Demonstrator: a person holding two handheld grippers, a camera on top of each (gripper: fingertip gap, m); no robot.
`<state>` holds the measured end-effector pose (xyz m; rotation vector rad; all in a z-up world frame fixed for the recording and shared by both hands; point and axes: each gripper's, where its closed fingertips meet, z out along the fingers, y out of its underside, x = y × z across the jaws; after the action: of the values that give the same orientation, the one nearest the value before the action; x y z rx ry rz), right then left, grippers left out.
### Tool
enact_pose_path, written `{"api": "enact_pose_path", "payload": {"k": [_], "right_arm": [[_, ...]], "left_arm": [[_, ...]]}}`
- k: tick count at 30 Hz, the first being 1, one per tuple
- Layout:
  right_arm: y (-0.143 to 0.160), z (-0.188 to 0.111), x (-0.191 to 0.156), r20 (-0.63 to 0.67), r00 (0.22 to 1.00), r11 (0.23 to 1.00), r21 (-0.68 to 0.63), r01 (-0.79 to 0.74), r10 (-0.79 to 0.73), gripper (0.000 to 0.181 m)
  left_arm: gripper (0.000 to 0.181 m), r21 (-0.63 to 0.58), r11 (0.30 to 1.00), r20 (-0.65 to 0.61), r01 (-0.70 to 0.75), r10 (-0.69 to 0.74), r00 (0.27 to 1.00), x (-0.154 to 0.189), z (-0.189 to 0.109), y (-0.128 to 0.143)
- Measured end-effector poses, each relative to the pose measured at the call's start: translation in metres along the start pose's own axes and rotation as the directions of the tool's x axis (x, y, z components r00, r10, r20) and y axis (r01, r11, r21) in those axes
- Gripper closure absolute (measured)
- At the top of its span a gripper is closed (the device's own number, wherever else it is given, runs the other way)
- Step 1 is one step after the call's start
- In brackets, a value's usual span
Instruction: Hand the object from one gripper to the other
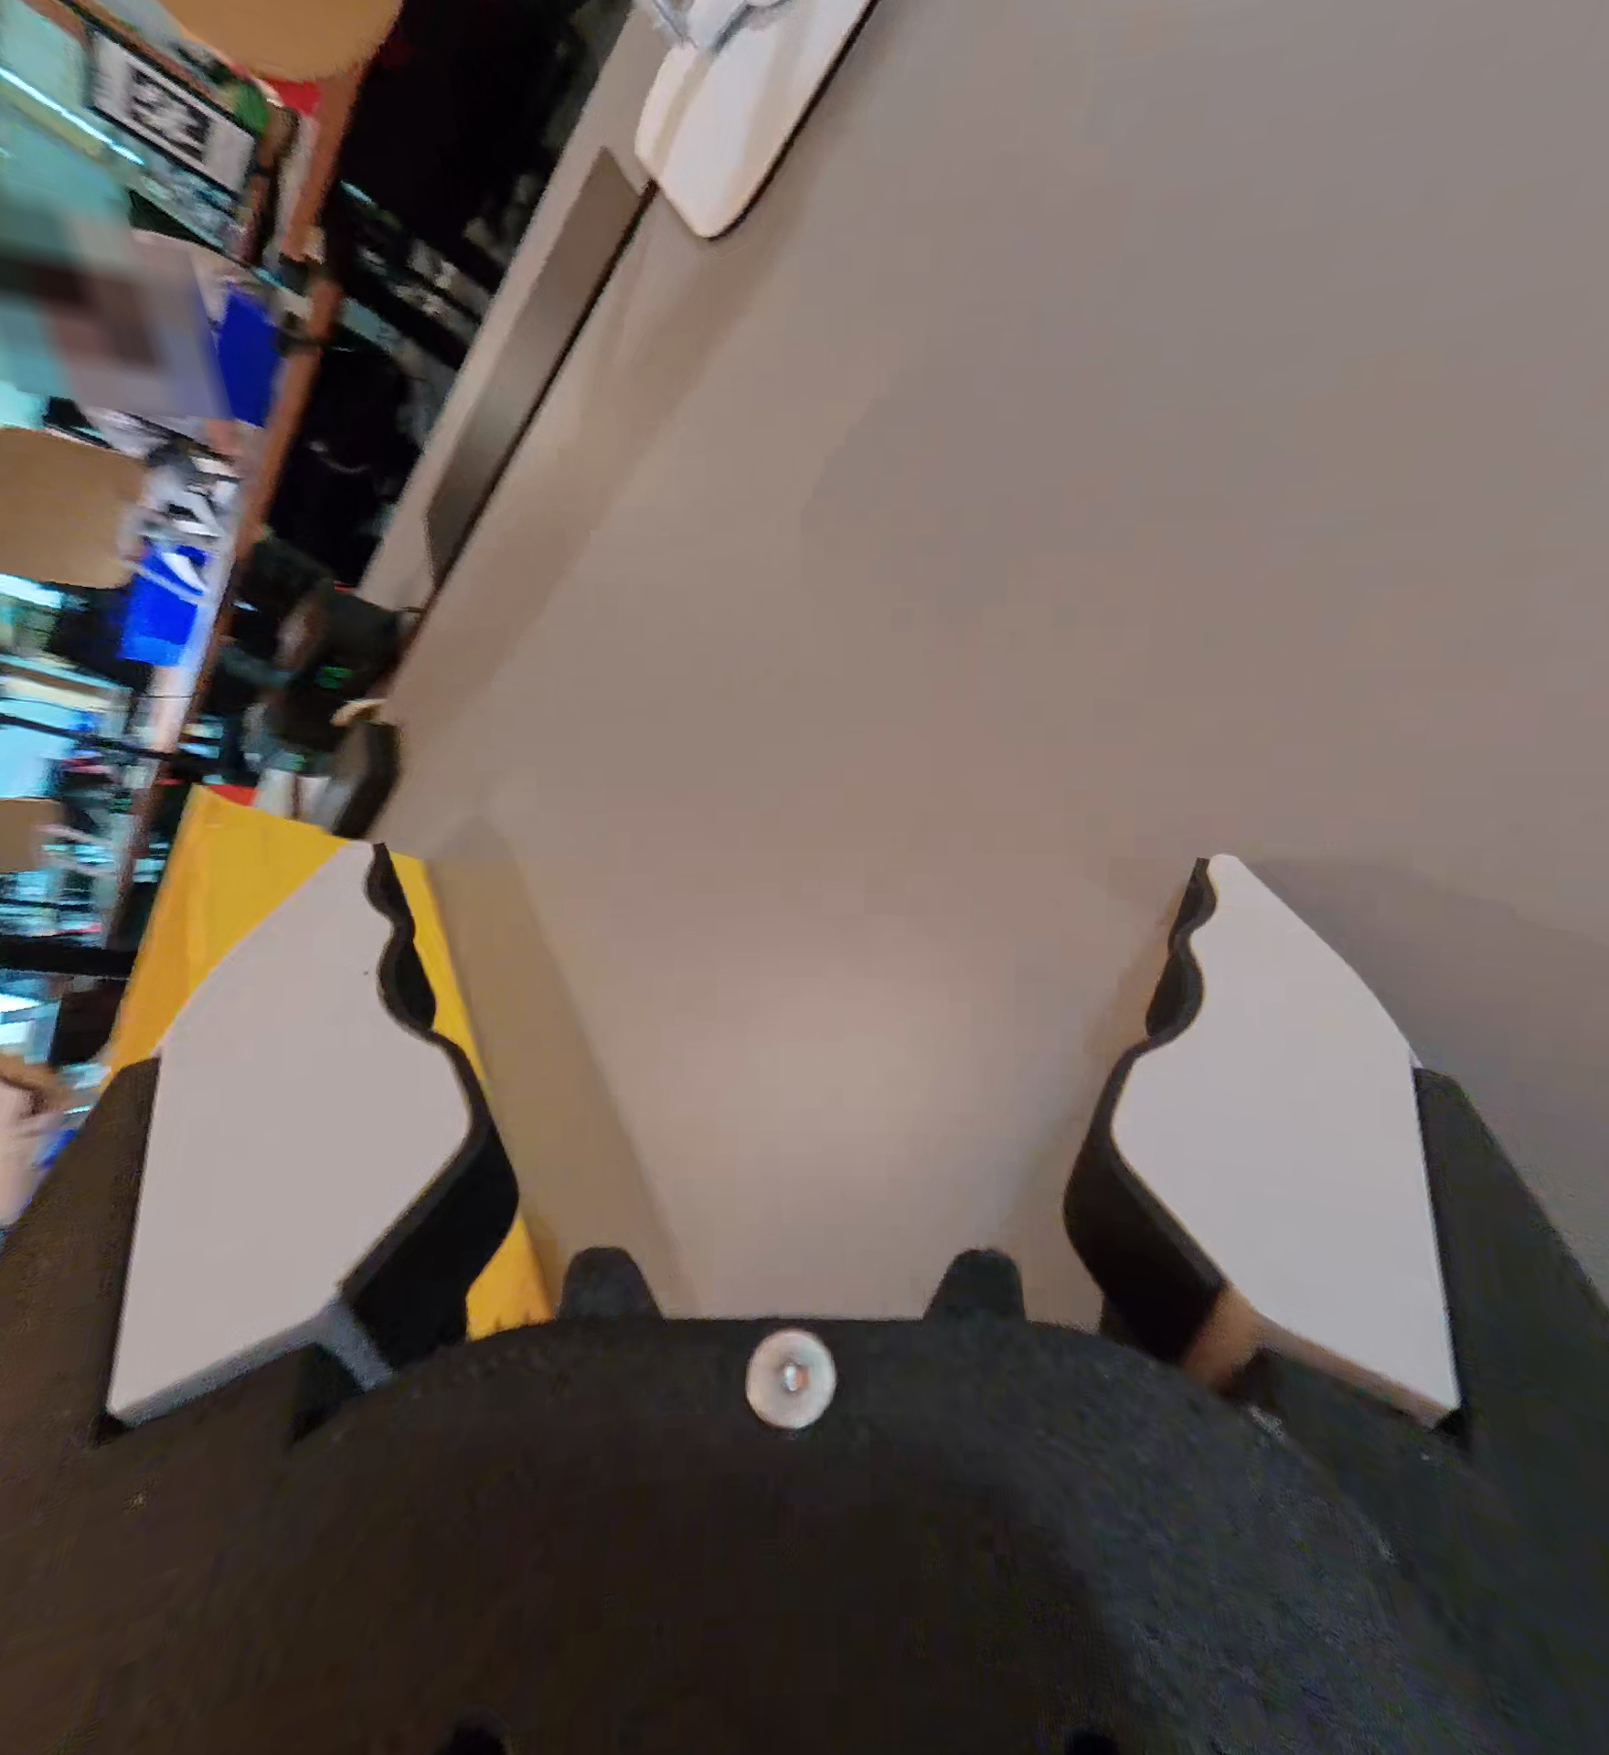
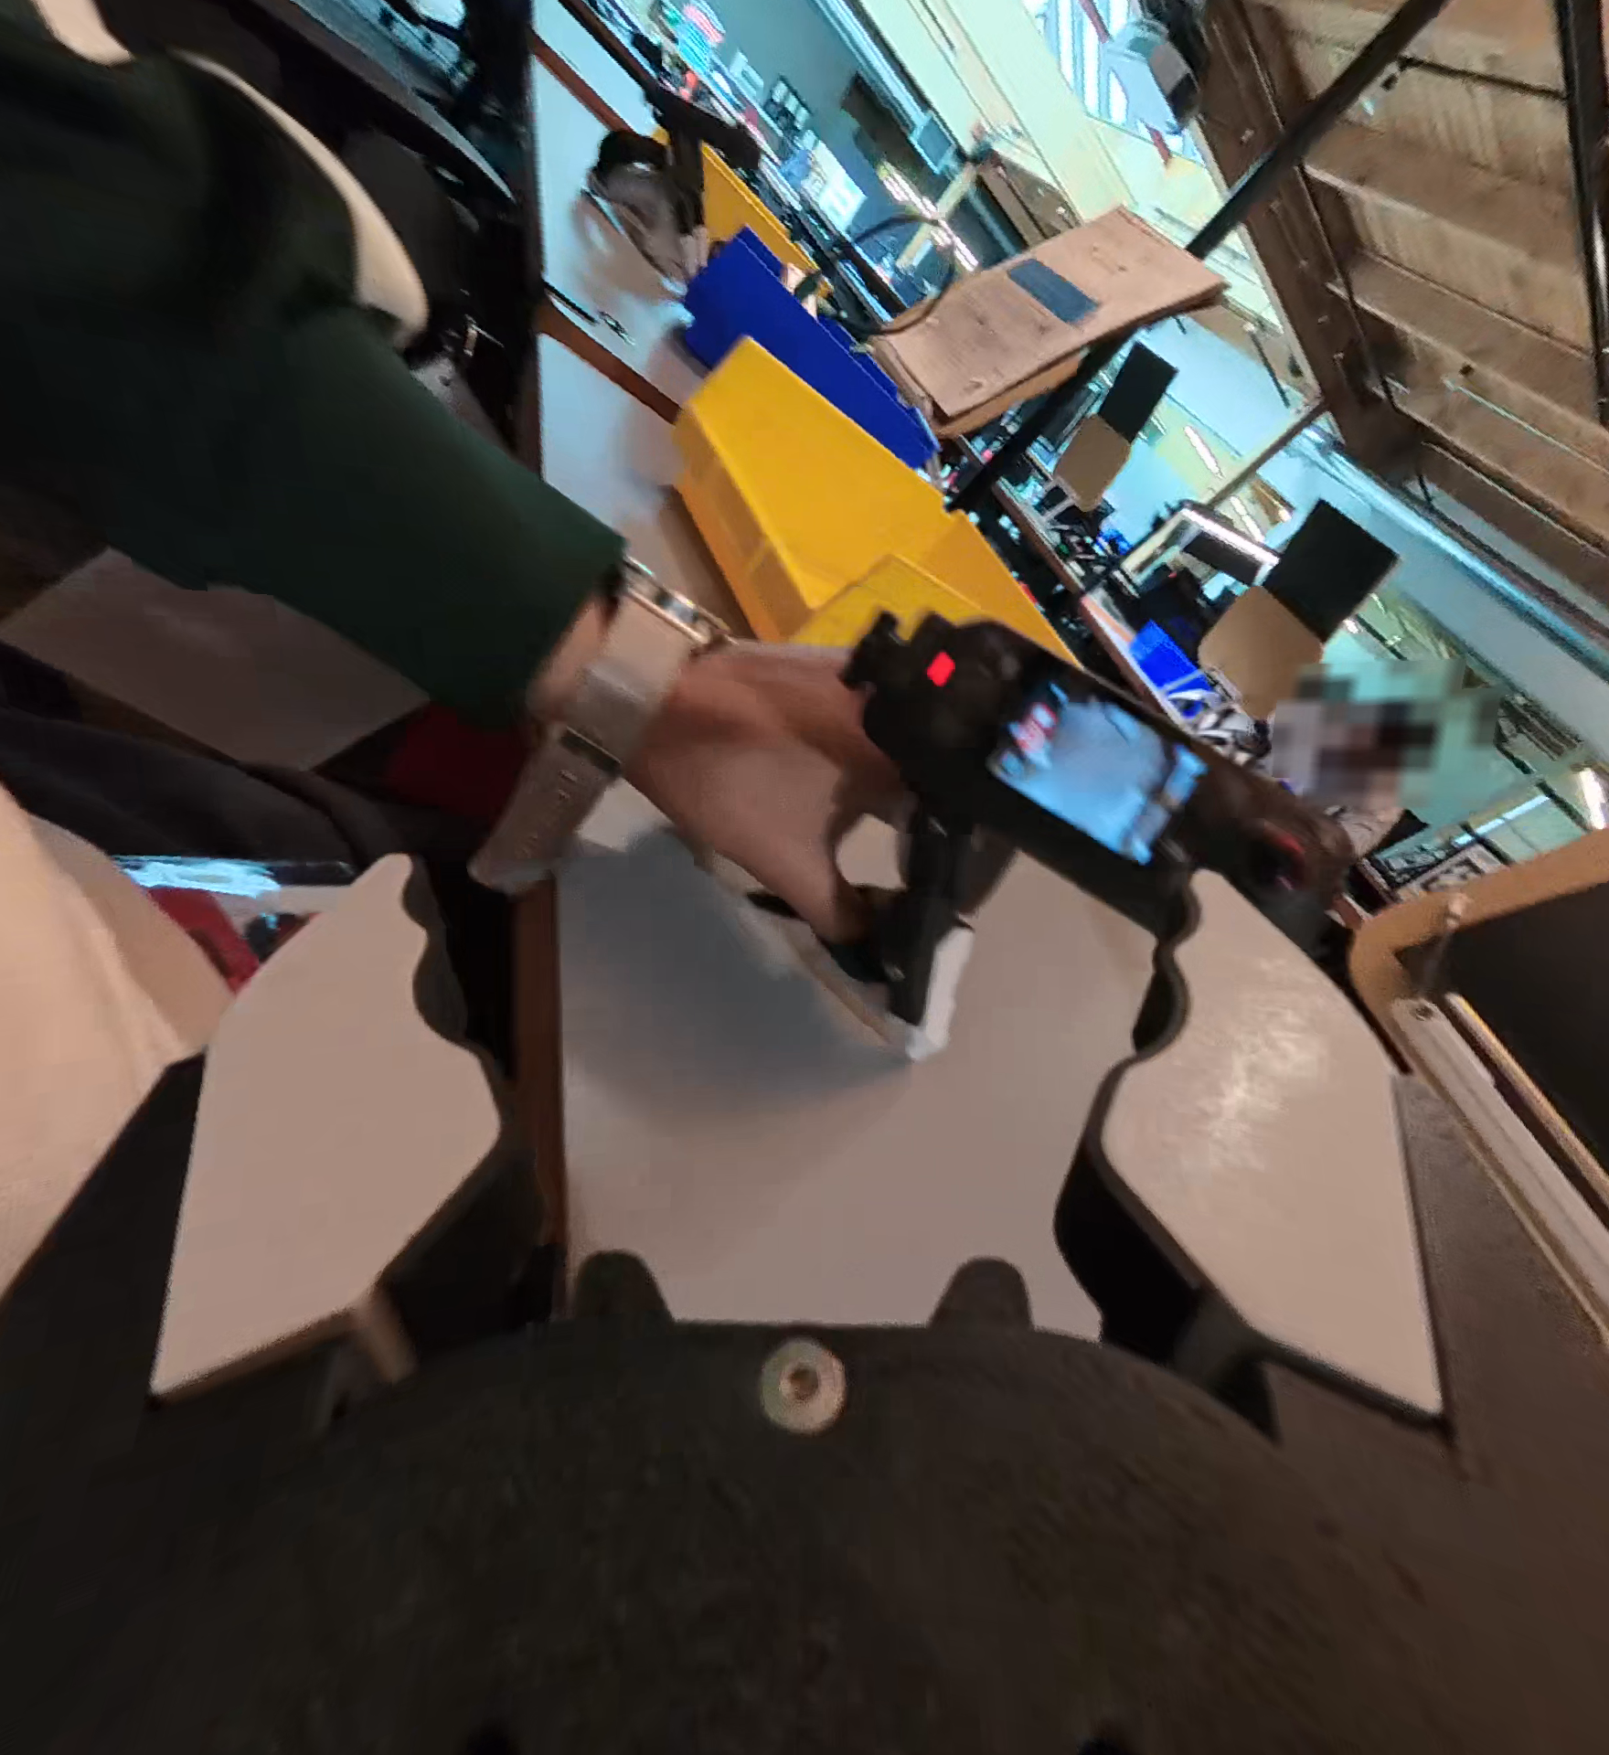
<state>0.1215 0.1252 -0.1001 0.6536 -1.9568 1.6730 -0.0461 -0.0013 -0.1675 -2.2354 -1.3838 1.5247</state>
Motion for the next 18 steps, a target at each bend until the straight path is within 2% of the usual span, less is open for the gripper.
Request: {"api": "enact_pose_path", "payload": {"k": [6, 11, 15, 18], "right_arm": [[-0.011, 0.015, -0.026, 0.072, 0.995, 0.997, 0.028, -0.072, 0.07, 0.042], [-0.015, 0.013, -0.02, 0.053, 0.994, 0.994, 0.055, -0.099, 0.096, 0.046], [-0.006, -0.005, 0.018, -0.073, 0.992, 0.993, 0.062, -0.097, 0.102, 0.051], [0.015, -0.045, 0.087, -0.324, 0.944, 0.998, 0.028, -0.056, 0.062, 0.06]], "left_arm": [[0.037, 0.002, 0.991, 0.101, -0.131, 0.13, 0.986, 0.006, -0.004, -0.021], [0.037, 0.045, 0.982, 0.097, -0.183, 0.178, 0.979, 0.017, -0.013, -0.031], [0.036, 0.052, 0.979, 0.109, -0.197, 0.191, 0.976, 0.011, -0.014, -0.027], [0.037, 0.083, 0.991, 0.068, -0.101, 0.096, 0.993, -0.003, -0.018, -0.015]]}}
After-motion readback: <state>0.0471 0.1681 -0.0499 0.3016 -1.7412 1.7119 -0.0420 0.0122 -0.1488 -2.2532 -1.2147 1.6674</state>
